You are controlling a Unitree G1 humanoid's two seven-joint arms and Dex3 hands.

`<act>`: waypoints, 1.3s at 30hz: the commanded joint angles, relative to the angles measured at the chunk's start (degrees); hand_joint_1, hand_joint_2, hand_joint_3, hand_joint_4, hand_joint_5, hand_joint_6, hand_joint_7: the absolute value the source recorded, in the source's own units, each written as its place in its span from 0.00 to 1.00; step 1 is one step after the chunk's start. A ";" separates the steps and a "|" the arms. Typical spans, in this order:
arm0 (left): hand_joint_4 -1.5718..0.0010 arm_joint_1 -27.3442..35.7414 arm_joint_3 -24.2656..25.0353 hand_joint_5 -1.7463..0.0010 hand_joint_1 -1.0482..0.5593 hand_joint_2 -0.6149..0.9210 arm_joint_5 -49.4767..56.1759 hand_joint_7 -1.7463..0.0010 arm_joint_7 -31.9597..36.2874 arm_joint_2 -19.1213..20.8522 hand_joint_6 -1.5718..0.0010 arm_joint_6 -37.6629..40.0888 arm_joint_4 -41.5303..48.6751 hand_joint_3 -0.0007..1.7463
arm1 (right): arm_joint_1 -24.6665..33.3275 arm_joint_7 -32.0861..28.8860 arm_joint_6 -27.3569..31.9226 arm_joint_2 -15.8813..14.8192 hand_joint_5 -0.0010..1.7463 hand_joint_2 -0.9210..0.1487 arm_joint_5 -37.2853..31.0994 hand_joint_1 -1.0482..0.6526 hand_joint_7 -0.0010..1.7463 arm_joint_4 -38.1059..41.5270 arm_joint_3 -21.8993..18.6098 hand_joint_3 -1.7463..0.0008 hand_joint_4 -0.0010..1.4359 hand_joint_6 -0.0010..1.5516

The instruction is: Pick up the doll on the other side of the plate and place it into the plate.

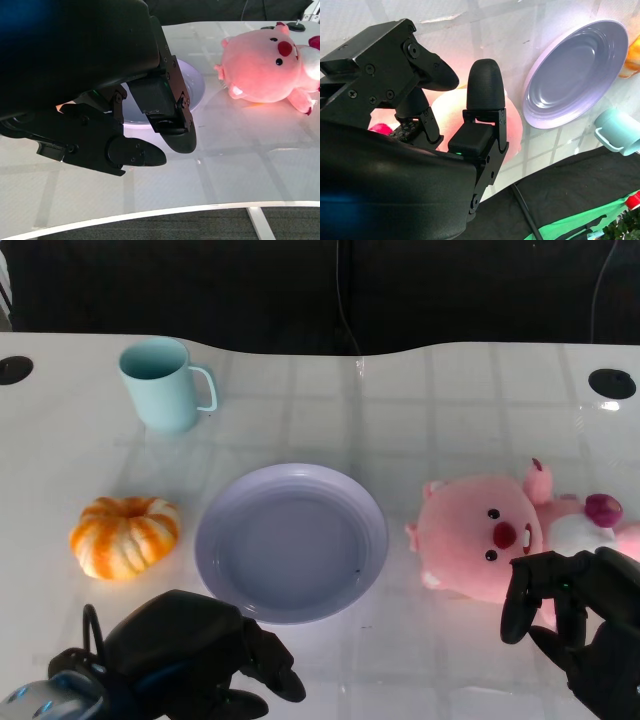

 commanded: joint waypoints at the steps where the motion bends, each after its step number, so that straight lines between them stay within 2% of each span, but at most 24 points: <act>1: 0.50 -0.11 0.33 0.31 0.51 1.00 -0.06 1.00 0.20 0.66 0.30 -0.06 0.58 0.13 | -0.33 0.31 0.05 -0.69 0.98 0.45 0.63 0.59 0.73 -0.11 -0.13 0.33 0.55 0.51; 8: 0.50 -0.09 0.35 0.32 0.51 1.00 0.23 1.00 0.36 0.84 0.30 -0.33 0.48 0.13 | -0.23 -0.51 0.03 -0.42 0.98 0.46 -0.05 0.60 0.72 -0.31 -0.10 0.33 0.54 0.51; 11: 0.49 -0.14 0.42 0.32 0.51 1.00 0.12 0.99 0.60 0.80 0.29 -0.67 0.85 0.12 | -0.12 -1.98 -0.25 0.46 0.93 0.45 0.21 0.59 0.68 0.08 -0.50 0.34 0.55 0.51; 14: 0.50 -0.13 0.50 0.32 0.51 1.00 -0.11 1.00 0.06 0.64 0.30 -0.12 0.63 0.13 | 0.06 -3.63 -0.84 1.07 0.82 0.39 0.51 0.60 0.57 -0.04 -1.07 0.43 0.54 0.50; 15: 0.50 -0.14 0.49 0.32 0.51 1.00 0.01 0.99 0.05 0.66 0.29 -0.10 0.57 0.13 | 0.13 -4.17 -0.77 1.23 0.74 0.35 0.37 0.60 0.48 -0.32 -1.22 0.50 0.51 0.50; 19: 0.50 -0.17 0.40 0.32 0.51 1.00 0.46 1.00 0.04 0.80 0.29 -0.07 0.45 0.13 | 0.31 -7.11 -2.22 1.82 0.59 0.24 -0.30 0.58 0.27 -0.24 -1.66 0.67 0.46 0.50; 23: 0.50 -0.06 0.46 0.32 0.51 1.00 0.28 1.00 0.28 0.78 0.29 -0.34 0.56 0.13 | 0.11 -10.06 -3.04 1.57 0.43 0.15 -2.76 0.51 0.10 -0.14 -1.87 0.78 0.35 0.44; 25: 0.50 0.02 0.54 0.32 0.51 1.00 -0.06 1.00 0.04 0.72 0.29 -0.13 0.40 0.13 | 0.08 -10.47 -2.48 1.21 0.34 0.06 -3.73 0.47 0.03 -0.57 -2.02 0.86 0.27 0.36; 27: 0.50 0.12 0.58 0.32 0.51 1.00 -0.20 1.00 -0.38 0.59 0.30 0.51 0.03 0.13 | 0.04 -11.39 -3.54 1.04 0.28 0.02 -4.03 0.45 0.01 -0.22 -2.48 0.91 0.20 0.30; 31: 0.50 0.13 0.51 0.32 0.51 1.00 0.02 0.99 -0.01 0.72 0.29 0.30 0.15 0.13 | -0.60 -14.46 -5.06 0.07 0.23 0.01 -7.76 0.40 0.00 1.33 -2.78 0.96 0.10 0.22; 39: 0.50 -0.12 0.32 0.32 0.51 1.00 -0.03 1.00 -0.30 0.72 0.30 0.39 0.34 0.13 | -1.26 -12.36 3.30 -0.50 0.23 0.00 -16.01 0.30 0.00 -1.12 -2.29 0.99 0.00 0.15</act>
